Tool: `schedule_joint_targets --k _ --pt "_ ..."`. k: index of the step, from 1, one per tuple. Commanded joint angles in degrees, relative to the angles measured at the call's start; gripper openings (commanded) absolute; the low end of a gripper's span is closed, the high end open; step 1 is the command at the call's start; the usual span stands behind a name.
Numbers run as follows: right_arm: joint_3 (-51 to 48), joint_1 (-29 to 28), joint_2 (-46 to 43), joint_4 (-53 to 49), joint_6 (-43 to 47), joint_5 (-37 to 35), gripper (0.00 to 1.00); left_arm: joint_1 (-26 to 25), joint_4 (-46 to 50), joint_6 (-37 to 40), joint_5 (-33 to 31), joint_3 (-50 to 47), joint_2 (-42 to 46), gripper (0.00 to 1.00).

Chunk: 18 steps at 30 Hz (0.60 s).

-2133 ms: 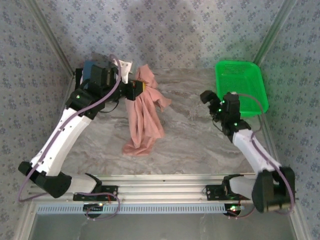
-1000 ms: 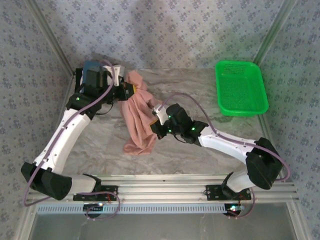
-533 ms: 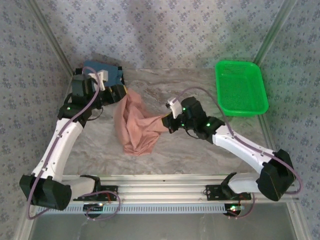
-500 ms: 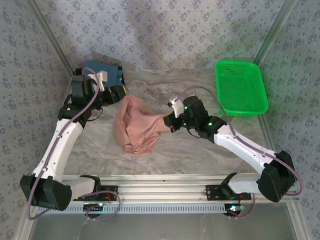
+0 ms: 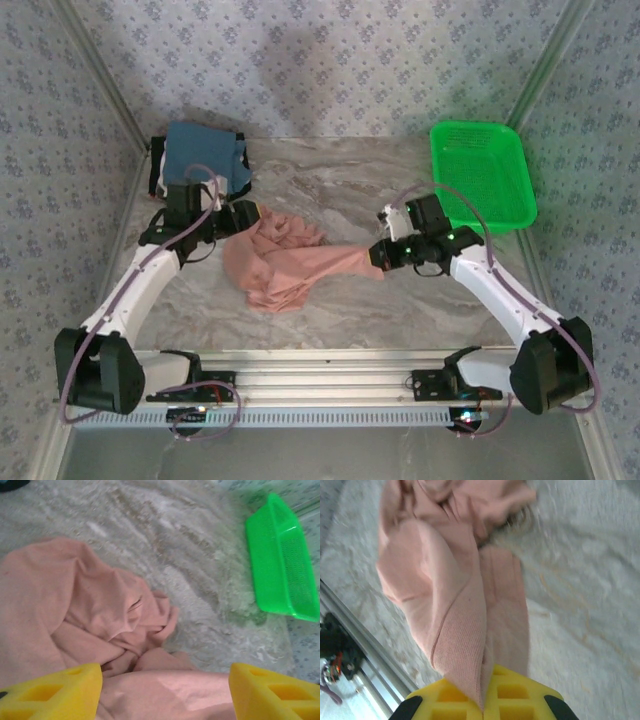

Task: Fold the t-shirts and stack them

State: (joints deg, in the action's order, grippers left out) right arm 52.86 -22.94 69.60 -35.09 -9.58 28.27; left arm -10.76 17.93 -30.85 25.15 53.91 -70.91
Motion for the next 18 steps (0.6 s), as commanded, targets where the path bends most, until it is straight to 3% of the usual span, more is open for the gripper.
schedule_joint_targets --k 1,9,18 --pt "-2.9 -1.6 -3.3 -7.9 -1.6 -6.9 0.01 -0.1 -0.4 1.9 -3.9 1.4 -3.7 0.69" --pt "0.3 -11.3 2.7 -16.6 -8.1 -28.1 0.00 -8.0 8.3 7.5 -18.4 14.5 -18.9 0.73" --pt "-1.5 -13.1 3.5 -11.4 -9.1 -27.9 0.00 -11.9 19.6 10.7 -26.1 33.6 -40.7 0.72"
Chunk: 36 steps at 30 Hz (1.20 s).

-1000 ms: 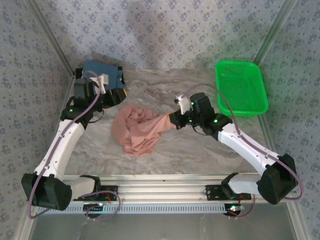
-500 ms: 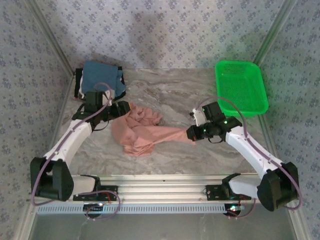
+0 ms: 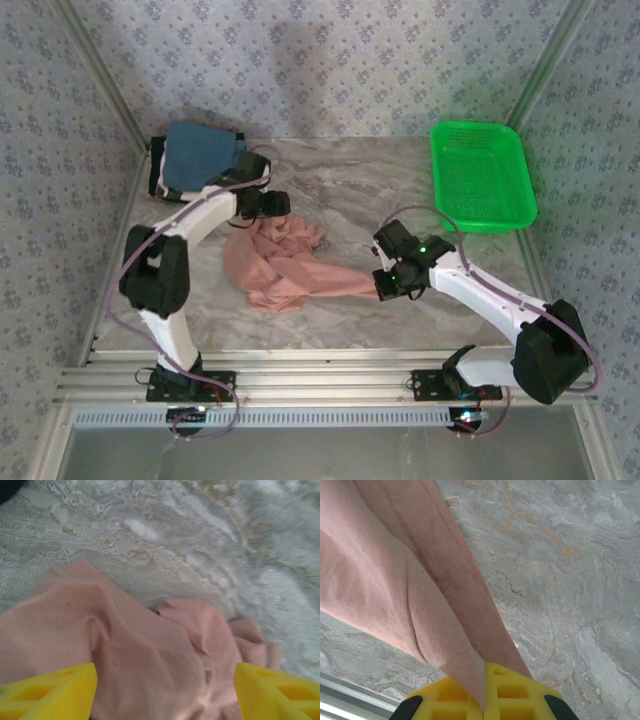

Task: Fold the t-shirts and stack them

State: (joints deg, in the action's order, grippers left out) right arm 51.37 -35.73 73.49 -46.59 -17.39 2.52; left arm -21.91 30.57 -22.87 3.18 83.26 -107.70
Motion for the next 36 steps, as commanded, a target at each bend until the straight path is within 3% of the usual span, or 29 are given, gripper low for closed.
schedule_joint_targets --k 1,3,5,8,9,10,14,19,24,27,31,34,36 --pt "-0.2 -0.4 -0.4 0.4 -1.4 -2.0 0.01 -1.2 7.9 3.4 -5.6 6.2 -6.1 0.72" --pt "-0.4 -0.4 -0.5 0.7 -1.4 -2.1 0.01 -1.4 11.5 4.3 -7.7 9.0 -10.1 0.68" --pt "-0.6 -0.4 -1.0 0.5 -1.5 -1.6 0.01 -1.5 12.8 5.1 -5.6 10.1 -12.8 0.54" --pt "-0.8 1.3 -2.1 1.1 -1.7 -0.3 0.00 -1.1 10.9 5.1 -4.2 7.5 -11.7 0.13" --pt "-0.6 2.3 -2.4 1.4 -1.6 0.3 0.00 -0.5 10.4 4.7 -3.8 7.0 -10.1 0.03" --pt "-0.1 3.3 -2.7 1.4 -1.2 0.4 0.00 0.5 8.9 4.2 -2.5 5.9 -7.3 0.00" --pt "4.2 9.2 -3.9 0.4 0.5 -1.3 0.00 5.0 3.8 1.5 2.3 4.9 7.5 0.00" --pt "13.8 17.1 -4.8 -0.9 3.7 -8.3 0.00 10.7 4.0 0.2 7.8 9.7 18.2 0.00" --pt "20.9 23.1 -6.8 0.3 4.9 -10.1 0.00 16.1 -1.1 -3.0 13.6 3.4 28.3 0.00" --pt "18.0 23.5 -10.0 0.8 4.0 -9.8 0.00 16.3 -5.4 -5.9 16.7 -7.8 34.7 0.00" --pt "4.2 23.8 -15.7 4.2 -1.6 -6.7 0.00 15.8 -10.9 -13.0 16.2 -28.0 41.7 0.01" --pt "-5.4 23.9 -19.6 7.5 -6.7 -5.1 0.00 14.3 -14.3 -16.6 15.6 -40.6 43.3 0.05" --pt "-9.1 24.0 -21.4 7.9 -8.5 -5.2 0.00 13.3 -15.1 -18.3 15.6 -46.3 44.0 0.16"
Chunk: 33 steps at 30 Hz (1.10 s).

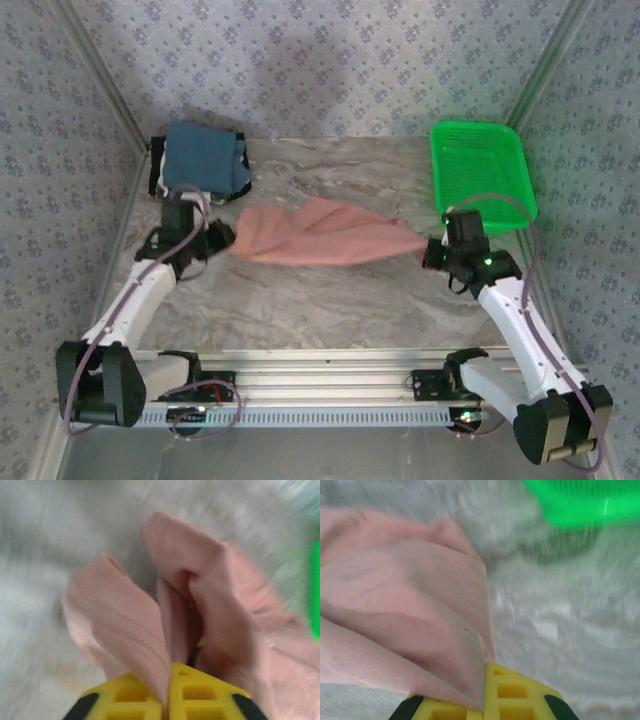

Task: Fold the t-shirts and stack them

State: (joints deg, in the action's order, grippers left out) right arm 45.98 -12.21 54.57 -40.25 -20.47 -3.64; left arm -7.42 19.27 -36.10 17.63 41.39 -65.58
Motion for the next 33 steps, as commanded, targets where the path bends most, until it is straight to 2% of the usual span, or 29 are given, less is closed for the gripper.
schedule_joint_targets --k 1,2,4,7,11,13,15,17,19,24,29,33 --pt "-4.9 0.6 -3.4 1.6 -6.2 1.0 0.00 -1.5 -3.2 -5.7 0.3 -6.4 3.0 0.18" --pt "-5.6 0.7 -4.2 1.5 -6.5 0.8 0.00 -1.7 -2.1 -6.1 -0.7 -8.2 4.8 0.24" --pt "-6.0 0.7 -5.7 1.1 -6.9 0.5 0.00 -1.6 0.9 -6.5 -3.8 -10.5 9.9 0.42" --pt "-6.0 0.8 -7.3 -0.2 -6.8 -0.5 0.00 -1.2 6.9 -6.1 -9.4 -9.9 18.7 0.65" --pt "-7.3 1.0 -8.7 -0.9 -6.9 -1.2 0.00 -0.6 12.6 -3.1 -12.8 -4.4 22.5 0.78" --pt "-8.3 1.0 -9.0 -0.6 -7.0 -1.0 0.00 -0.5 12.0 -0.8 -11.0 -1.9 19.5 0.79" --pt "-9.4 1.1 -9.0 0.0 -7.3 -0.6 0.00 -0.6 10.1 2.1 -5.7 1.1 13.7 0.79" --pt "-10.3 1.0 -9.1 0.7 -7.8 0.0 0.00 -0.8 9.6 5.4 -1.9 4.9 6.4 0.77" --pt "-10.8 1.1 -9.2 0.8 -7.8 0.3 0.00 -0.7 9.2 7.4 -1.0 7.2 0.5 0.76" --pt "-11.3 1.1 -9.4 0.8 -7.8 0.3 0.00 -0.3 5.7 8.6 4.5 9.5 -10.3 0.68" --pt "-12.5 1.2 -9.3 1.5 -8.0 0.5 0.00 -1.0 0.1 5.8 10.8 8.9 -15.8 0.60" --pt "-13.3 1.2 -9.1 2.3 -8.2 0.1 0.00 -4.3 -1.8 5.1 11.1 4.9 -14.4 0.55"
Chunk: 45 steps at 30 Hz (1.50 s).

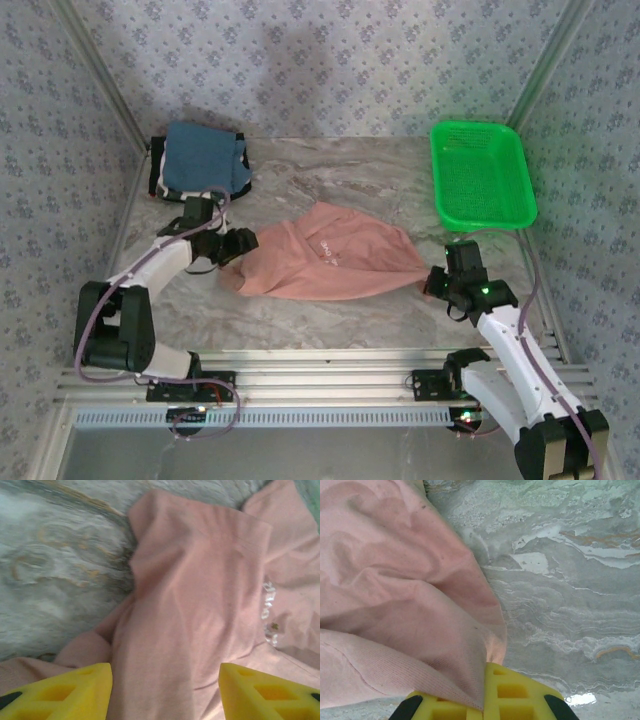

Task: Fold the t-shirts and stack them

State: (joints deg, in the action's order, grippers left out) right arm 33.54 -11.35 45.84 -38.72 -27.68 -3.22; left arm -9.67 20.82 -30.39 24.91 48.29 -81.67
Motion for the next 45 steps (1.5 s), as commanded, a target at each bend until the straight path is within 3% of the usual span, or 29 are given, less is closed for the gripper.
schedule_joint_targets --k 1,4,7,10,13,16,19,21,25,32,45 --pt "-1.1 0.4 -0.2 0.9 -1.1 -0.4 0.00 -3.4 -5.1 -1.2 3.9 -4.2 2.8 0.53" --pt "-1.4 0.4 0.5 1.7 -1.3 -1.3 0.00 -9.4 -8.5 -1.0 3.4 -9.9 5.3 0.44" --pt "-1.2 0.5 1.4 2.6 -1.6 -1.3 0.00 -14.1 -8.6 -0.3 0.7 -14.1 6.7 0.27" --pt "-0.4 0.6 1.6 2.5 -1.7 -1.3 0.00 -14.6 -8.1 0.1 -1.6 -17.7 9.2 0.18" --pt "0.2 0.6 1.4 2.1 -1.6 -1.6 0.00 -14.7 -4.6 1.1 -6.9 -19.5 13.8 0.17" --pt "0.1 0.7 1.5 2.2 -1.4 -1.8 0.00 -14.7 -3.7 0.4 -9.1 -20.5 18.6 0.21" --pt "-0.2 1.0 1.7 2.6 -1.4 -1.6 0.00 -14.0 -1.6 -0.8 -13.3 -20.6 23.6 0.36" --pt "-0.4 1.1 1.9 2.8 -1.3 -1.6 0.00 -12.2 -1.6 -2.6 -13.9 -21.0 27.0 0.46" --pt "-0.9 1.7 2.1 3.4 -1.1 -1.1 0.00 -6.6 -2.2 -4.5 -12.2 -20.8 29.8 0.53" --pt "-1.4 2.1 2.2 3.8 -0.5 -0.5 0.00 -2.8 -8.6 -3.5 -3.9 -17.4 20.2 0.55" --pt "-1.6 2.4 2.1 3.8 0.2 0.3 0.00 0.0 -15.5 -2.2 -0.6 -7.3 0.0 0.48"
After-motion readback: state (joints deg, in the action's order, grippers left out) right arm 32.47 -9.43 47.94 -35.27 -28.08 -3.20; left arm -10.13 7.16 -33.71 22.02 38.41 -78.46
